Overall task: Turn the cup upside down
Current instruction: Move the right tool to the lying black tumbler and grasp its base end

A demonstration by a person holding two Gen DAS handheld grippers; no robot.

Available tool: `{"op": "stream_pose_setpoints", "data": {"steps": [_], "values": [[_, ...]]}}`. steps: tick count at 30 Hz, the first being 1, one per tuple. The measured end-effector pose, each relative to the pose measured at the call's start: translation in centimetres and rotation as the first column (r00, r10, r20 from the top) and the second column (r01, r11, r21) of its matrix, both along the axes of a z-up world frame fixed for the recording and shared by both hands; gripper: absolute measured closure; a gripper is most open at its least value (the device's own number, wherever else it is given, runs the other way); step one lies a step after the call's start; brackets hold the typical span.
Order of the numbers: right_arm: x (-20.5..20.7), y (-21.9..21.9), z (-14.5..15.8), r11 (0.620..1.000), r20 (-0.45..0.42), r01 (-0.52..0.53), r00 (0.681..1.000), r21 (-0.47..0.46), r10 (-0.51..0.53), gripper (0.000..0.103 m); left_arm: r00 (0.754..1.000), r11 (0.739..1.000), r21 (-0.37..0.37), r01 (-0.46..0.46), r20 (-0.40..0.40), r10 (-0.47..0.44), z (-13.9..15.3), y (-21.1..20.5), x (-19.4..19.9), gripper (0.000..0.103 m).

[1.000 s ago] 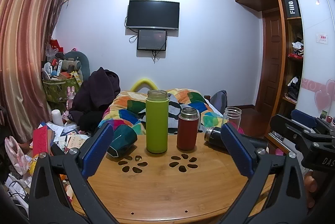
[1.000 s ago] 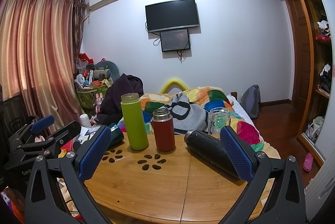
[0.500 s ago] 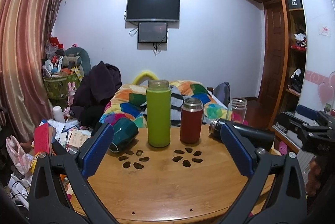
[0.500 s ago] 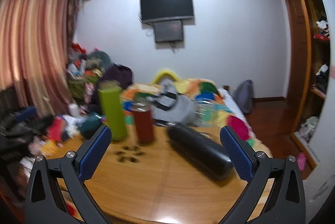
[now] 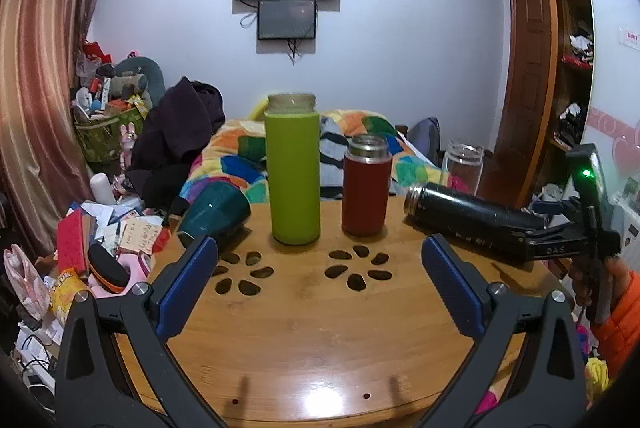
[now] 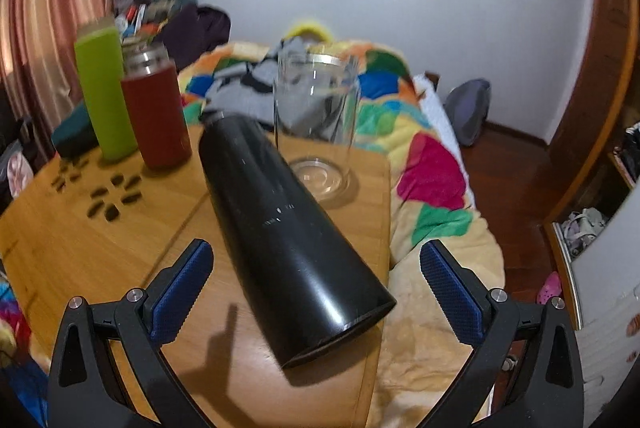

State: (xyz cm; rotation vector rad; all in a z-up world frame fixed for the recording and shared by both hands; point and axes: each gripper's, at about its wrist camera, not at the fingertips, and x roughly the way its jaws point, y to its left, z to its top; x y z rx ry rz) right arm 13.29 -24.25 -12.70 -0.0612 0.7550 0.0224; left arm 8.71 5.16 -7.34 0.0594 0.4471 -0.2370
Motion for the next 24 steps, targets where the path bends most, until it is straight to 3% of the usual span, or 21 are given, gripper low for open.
{"op": "stream_pose_setpoints", "data": {"steps": [3, 8, 17, 24], "values": [[0.8, -0.4, -1.3, 0.999, -0.057, -0.035, 0.998, 0.012, 0.036, 0.002, 1.000, 1.000, 0.003, 0.013, -0.024, -0.013, -0.5, -0.3, 0.5, 0.000], [0.3, 0.3, -1.5, 0.997, -0.073, -0.071, 0.995, 0.010, 0.072, 0.022, 0.999, 1.000, 0.002, 0.024, -0.045, -0.024, -1.0, -0.5, 0.7, 0.000], [-2.9, 3.2, -1.0, 0.998, -0.038, -0.065, 0.997, 0.025, 0.066, 0.039, 0.998, 1.000, -0.013, 0.022, -0.061, -0.023, -1.4, -0.2, 0.5, 0.000], [-6.4, 7.8, 0.0, 0.999, -0.017, -0.053, 0.998, -0.014, 0.053, 0.041, 0.996, 0.999, -0.042, 0.025, -0.090, -0.028, -3.4, 0.2, 0.2, 0.000]]}}
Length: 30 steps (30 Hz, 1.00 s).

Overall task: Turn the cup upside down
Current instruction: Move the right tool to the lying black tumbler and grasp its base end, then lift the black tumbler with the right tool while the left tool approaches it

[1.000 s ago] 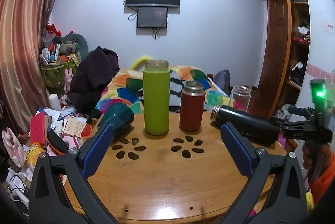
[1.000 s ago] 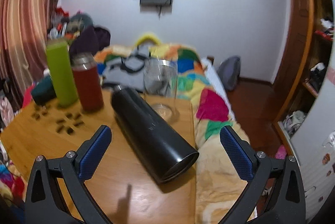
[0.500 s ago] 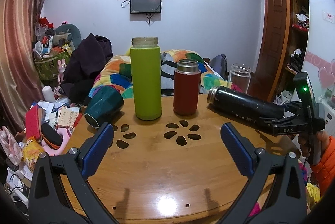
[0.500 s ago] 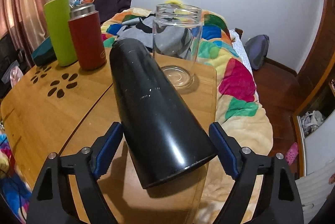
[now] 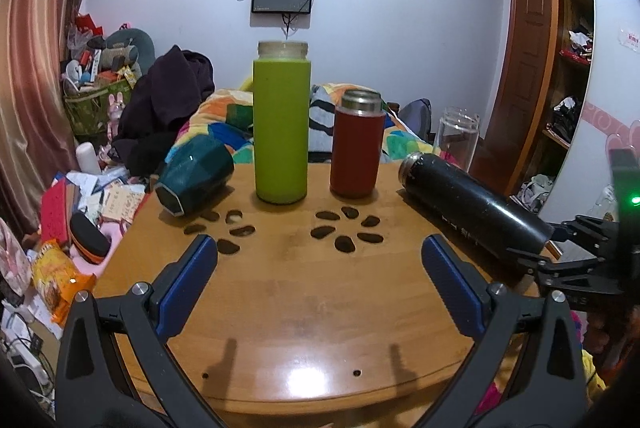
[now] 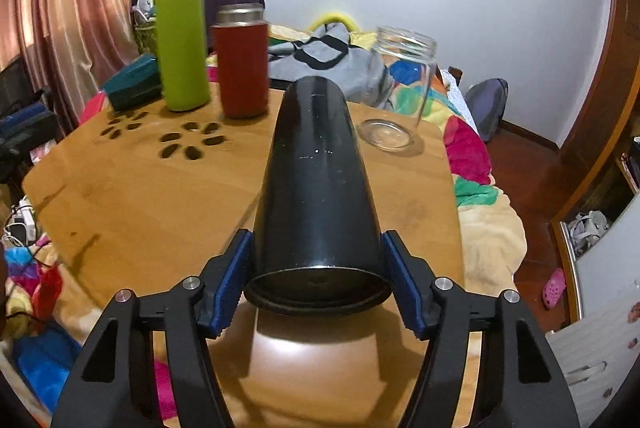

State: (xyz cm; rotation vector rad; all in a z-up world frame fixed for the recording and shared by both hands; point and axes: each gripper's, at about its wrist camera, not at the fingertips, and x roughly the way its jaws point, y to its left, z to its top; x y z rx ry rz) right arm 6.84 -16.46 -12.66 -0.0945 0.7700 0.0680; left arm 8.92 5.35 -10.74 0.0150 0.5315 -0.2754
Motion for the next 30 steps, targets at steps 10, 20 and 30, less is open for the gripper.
{"op": "stream_pose_setpoints", "data": {"steps": [10, 20, 30], "values": [[-3.9, 3.9, 4.5, 0.998, 0.100, -0.052, 0.994, 0.025, 0.049, 0.042, 0.994, 0.995, 0.029, 0.093, 0.058, -0.095, -2.1, -1.8, -1.5, 0.000], [-5.2, 6.9, 7.1, 0.990, 0.120, -0.143, 0.983, 0.020, 0.140, 0.042, 0.961, 0.975, 0.081, 0.205, 0.174, -0.216, -3.0, -4.5, -3.4, 0.000], [-6.6, 8.4, 8.4, 0.974, 0.085, -0.225, 0.970, -0.016, 0.226, 0.042, 0.913, 0.961, 0.144, 0.238, 0.304, -0.272, -3.9, -6.8, -3.5, 0.000]]}}
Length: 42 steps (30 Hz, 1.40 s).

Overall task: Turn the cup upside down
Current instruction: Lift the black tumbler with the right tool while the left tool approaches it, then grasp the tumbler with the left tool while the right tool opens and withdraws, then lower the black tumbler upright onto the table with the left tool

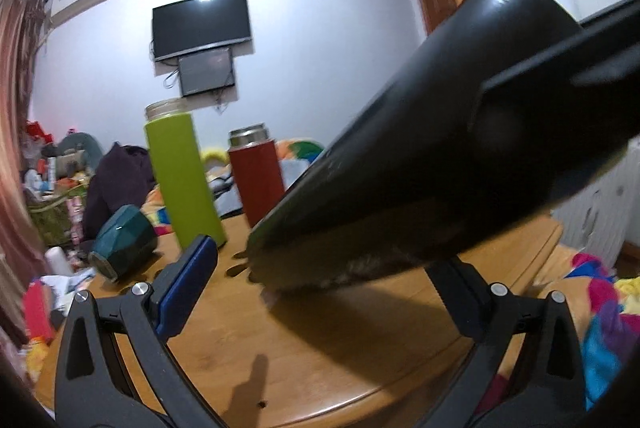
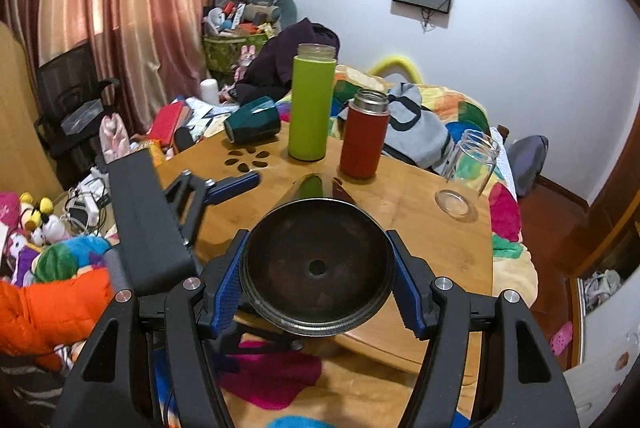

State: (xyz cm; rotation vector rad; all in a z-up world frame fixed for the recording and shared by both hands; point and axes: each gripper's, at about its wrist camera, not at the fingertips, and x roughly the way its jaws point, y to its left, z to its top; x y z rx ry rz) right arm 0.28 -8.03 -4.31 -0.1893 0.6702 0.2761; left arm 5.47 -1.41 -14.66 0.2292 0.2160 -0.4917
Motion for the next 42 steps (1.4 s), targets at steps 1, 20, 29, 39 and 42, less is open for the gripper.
{"op": "stream_pose_setpoints", "data": {"steps": [1, 20, 29, 39, 42], "values": [[-0.2, 0.1, 0.1, 1.000, 0.003, -0.004, 1.000, -0.005, 0.004, 0.041, 1.000, 1.000, -0.007, 0.011, 0.011, -0.011, 0.0, 0.0, -0.1, 0.000], [-4.7, -2.4, 1.5, 0.995, 0.031, -0.096, 0.995, 0.003, 0.096, 0.024, 0.991, 0.998, 0.064, 0.016, 0.131, -0.025, 0.5, -0.9, -2.6, 0.018], [-3.6, -3.8, 1.2, 1.000, 0.055, -0.004, 0.998, 0.024, 0.003, 0.023, 0.998, 1.000, -0.007, 0.031, 0.048, -0.030, 3.3, 1.7, -2.5, 0.040], [-0.5, -4.7, -0.3, 0.992, 0.075, 0.046, 0.996, 0.116, -0.055, 0.023, 1.000, 0.999, -0.047, -0.024, -0.013, 0.023, 6.4, 3.6, -0.8, 0.040], [0.4, -5.2, -1.0, 0.987, 0.084, 0.073, 0.993, 0.143, -0.085, 0.023, 0.998, 0.998, -0.060, -0.022, -0.054, 0.019, 7.0, 4.0, 0.6, 0.040]]}}
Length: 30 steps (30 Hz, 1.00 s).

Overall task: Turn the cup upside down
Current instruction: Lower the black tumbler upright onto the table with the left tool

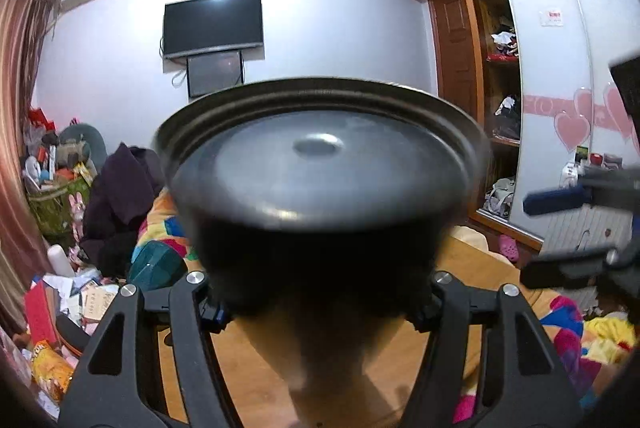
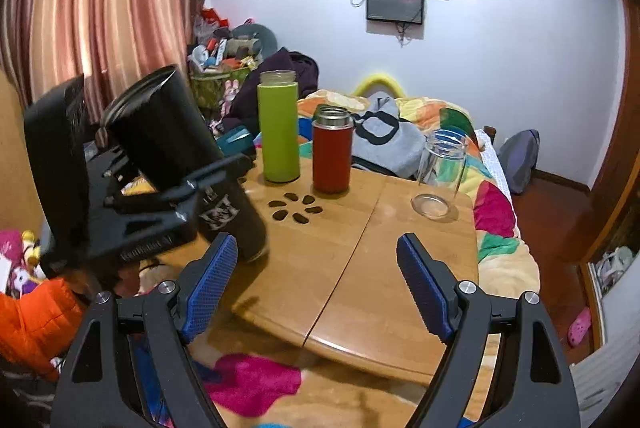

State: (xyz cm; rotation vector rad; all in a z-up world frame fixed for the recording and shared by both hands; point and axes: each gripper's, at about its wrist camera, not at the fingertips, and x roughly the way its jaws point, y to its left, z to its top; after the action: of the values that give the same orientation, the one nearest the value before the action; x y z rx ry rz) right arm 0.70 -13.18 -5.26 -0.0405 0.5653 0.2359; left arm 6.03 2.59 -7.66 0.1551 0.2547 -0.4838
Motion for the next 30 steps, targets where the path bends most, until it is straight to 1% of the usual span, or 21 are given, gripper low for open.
{"op": "stream_pose_setpoints", "data": {"steps": [5, 9, 12, 16, 21, 26, 30], "values": [[1.5, -0.4, -1.2, 0.999, 0.004, 0.043, 0.999, 0.031, -0.043, 0.023, 0.997, 1.000, -0.010, 0.000, -0.073, -0.001, 0.2, -0.2, 2.9, 0.040], [2.6, -0.7, -2.0, 0.995, 0.006, 0.064, 0.998, 0.075, -0.064, 0.023, 0.995, 1.000, -0.030, -0.001, -0.099, -0.002, 0.4, 0.1, 4.2, 0.040], [3.2, -0.9, -2.4, 0.991, 0.009, 0.083, 0.996, 0.104, -0.084, 0.023, 0.995, 0.999, -0.041, -0.006, -0.101, 0.002, 0.4, 0.3, 4.8, 0.040], [4.1, -1.1, -2.8, 0.984, 0.001, 0.086, 0.996, 0.153, -0.087, 0.023, 0.994, 0.999, -0.049, -0.003, -0.106, -0.002, 0.6, -0.3, 5.4, 0.040], [4.6, -1.0, -3.4, 0.980, -0.007, 0.099, 0.995, 0.170, -0.099, 0.023, 0.995, 0.998, -0.060, 0.003, -0.095, -0.009, 0.5, -0.7, 5.8, 0.040], [5.0, -1.1, -3.7, 0.978, -0.018, 0.107, 0.994, 0.180, -0.106, 0.023, 0.997, 0.997, -0.073, 0.010, -0.078, -0.016, 0.4, -0.4, 5.3, 0.040], [5.1, -0.6, -3.7, 0.979, -0.016, 0.108, 0.994, 0.170, -0.107, 0.023, 0.995, 0.996, -0.085, 0.019, -0.097, -0.027, 0.8, 0.0, 5.5, 0.040]]}}
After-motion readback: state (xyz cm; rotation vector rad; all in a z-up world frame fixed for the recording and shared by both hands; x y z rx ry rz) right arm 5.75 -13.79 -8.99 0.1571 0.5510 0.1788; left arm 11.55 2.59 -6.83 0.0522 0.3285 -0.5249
